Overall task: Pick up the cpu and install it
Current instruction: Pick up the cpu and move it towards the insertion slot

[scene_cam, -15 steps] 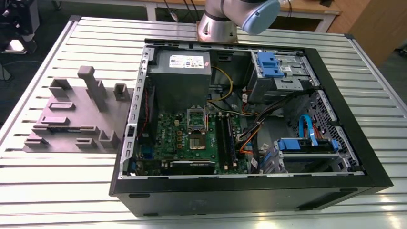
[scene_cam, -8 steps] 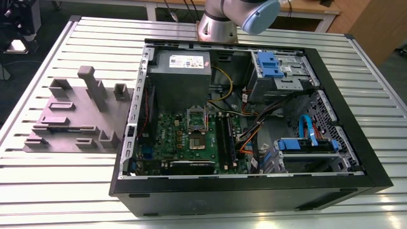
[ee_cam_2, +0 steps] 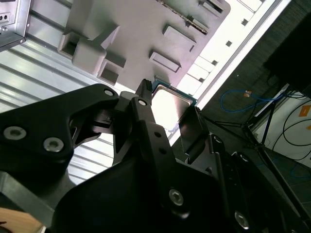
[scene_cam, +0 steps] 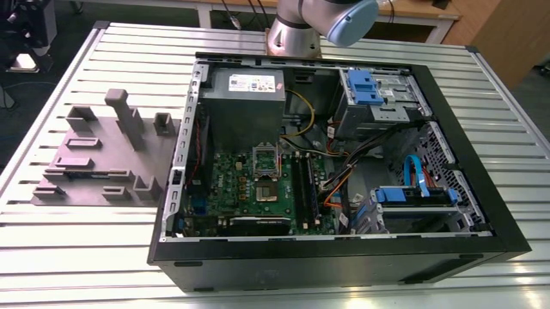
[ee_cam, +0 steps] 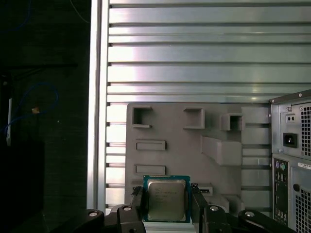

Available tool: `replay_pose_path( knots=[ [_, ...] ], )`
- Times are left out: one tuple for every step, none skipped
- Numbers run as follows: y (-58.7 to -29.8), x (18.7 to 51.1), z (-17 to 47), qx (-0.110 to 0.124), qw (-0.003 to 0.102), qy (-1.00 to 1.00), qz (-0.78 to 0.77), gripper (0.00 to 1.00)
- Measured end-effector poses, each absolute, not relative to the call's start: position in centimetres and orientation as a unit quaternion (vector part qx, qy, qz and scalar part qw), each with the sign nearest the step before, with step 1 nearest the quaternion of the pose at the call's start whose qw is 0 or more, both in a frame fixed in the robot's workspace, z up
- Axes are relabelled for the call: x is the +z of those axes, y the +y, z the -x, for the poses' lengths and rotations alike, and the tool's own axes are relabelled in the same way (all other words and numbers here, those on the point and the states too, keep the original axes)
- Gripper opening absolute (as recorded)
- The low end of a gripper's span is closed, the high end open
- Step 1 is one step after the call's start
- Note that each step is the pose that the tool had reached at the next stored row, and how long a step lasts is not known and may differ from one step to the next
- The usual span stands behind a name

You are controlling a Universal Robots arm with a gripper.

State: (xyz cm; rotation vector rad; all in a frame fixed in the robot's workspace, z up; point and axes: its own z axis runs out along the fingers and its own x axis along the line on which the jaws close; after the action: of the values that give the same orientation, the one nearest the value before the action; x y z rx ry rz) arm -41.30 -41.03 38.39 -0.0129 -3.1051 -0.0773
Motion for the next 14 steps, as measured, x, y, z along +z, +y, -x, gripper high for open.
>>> replay_pose_path(
  knots=[
    [-41.03, 38.39, 41.29, -0.025, 0.018, -1.000, 0.004, 0.47],
    [-41.03, 38.39, 41.27, -0.025, 0.018, -1.000, 0.004, 0.47],
    [-41.03, 38.39, 41.24, -0.025, 0.018, -1.000, 0.004, 0.47],
    [-41.03, 38.39, 41.23, -0.025, 0.018, -1.000, 0.004, 0.47],
    [-41.03, 38.39, 41.17, -0.025, 0.018, -1.000, 0.004, 0.47],
    [-41.03, 38.39, 41.11, -0.025, 0.018, -1.000, 0.004, 0.47],
    [-41.04, 38.39, 41.10, -0.025, 0.018, -1.000, 0.004, 0.47],
    [-41.03, 38.39, 41.09, -0.025, 0.018, -1.000, 0.004, 0.47],
    [-41.03, 38.39, 41.07, -0.025, 0.018, -1.000, 0.004, 0.47],
    [-41.03, 38.39, 41.06, -0.025, 0.018, -1.000, 0.004, 0.47],
    [-41.03, 38.39, 41.05, -0.025, 0.018, -1.000, 0.004, 0.47],
    [-41.03, 38.40, 41.02, -0.025, 0.018, -1.000, 0.004, 0.47],
    [-41.03, 38.39, 40.99, -0.025, 0.018, -1.000, 0.004, 0.47],
    [-41.04, 38.39, 40.94, -0.025, 0.018, -1.000, 0.004, 0.47]
  ],
)
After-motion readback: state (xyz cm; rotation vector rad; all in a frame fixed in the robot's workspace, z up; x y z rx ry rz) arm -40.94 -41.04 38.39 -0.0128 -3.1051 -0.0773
